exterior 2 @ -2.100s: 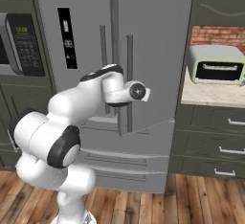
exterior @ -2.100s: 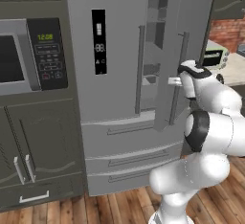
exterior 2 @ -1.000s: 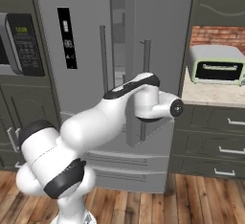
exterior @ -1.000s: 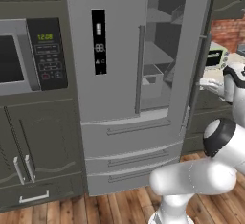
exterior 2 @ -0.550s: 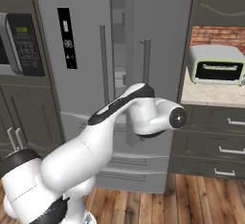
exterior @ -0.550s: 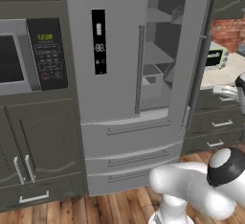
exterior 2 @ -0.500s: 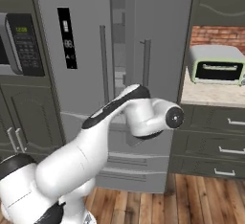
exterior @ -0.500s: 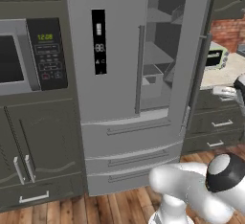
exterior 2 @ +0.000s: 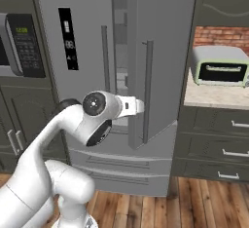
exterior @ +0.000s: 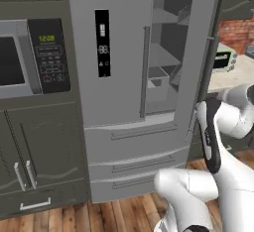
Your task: Place one of the steaks on the plate and the other in the bowl. Then place the bowl in the fridge.
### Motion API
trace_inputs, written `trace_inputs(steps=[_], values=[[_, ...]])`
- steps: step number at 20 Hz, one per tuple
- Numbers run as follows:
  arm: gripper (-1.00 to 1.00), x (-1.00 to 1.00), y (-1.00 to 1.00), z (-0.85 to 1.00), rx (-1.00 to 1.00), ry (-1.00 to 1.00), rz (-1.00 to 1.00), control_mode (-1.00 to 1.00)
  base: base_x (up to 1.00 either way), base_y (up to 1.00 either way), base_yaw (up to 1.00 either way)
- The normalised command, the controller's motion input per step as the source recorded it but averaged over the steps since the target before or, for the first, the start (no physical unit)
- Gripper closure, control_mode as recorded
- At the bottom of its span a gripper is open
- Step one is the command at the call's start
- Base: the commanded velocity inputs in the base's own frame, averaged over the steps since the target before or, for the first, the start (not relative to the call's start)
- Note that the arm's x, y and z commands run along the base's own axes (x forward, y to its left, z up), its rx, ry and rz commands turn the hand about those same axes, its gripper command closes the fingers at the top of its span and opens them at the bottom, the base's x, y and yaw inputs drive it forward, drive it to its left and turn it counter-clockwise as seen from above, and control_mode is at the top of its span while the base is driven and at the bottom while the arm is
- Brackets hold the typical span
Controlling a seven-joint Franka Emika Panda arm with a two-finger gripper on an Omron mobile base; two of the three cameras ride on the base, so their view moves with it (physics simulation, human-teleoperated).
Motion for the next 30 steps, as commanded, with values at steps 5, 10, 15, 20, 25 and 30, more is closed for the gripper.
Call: trace_inputs(steps=[5, 10, 15, 20, 25, 30], values=[[-1.00, 0.01, 1.00, 0.30, -0.78, 0.26, 0.00, -1.00, 0.00, 0.00, 0.00], [-1.00, 0.05, 1.00, 0.10, -0.85, 0.20, 0.01, -1.00, 0.00, 0.00, 0.00], [-1.00, 0.64, 0.62, 0.24, -0.59, 0.64, 0.07, -1.00, 0.00, 0.00, 0.00], [-1.00, 0.59, 0.23, 0.08, -0.38, 0.51, -0.01, -1.00, 0.00, 0.00, 0.00], [-1.00, 0.58, -0.19, -0.09, -0.02, 0.35, -0.02, -1.00, 0.00, 0.00, 0.00], [-1.00, 0.34, -0.68, -0.40, 0.00, 0.04, 0.07, -1.00, 0.00, 0.00, 0.00]])
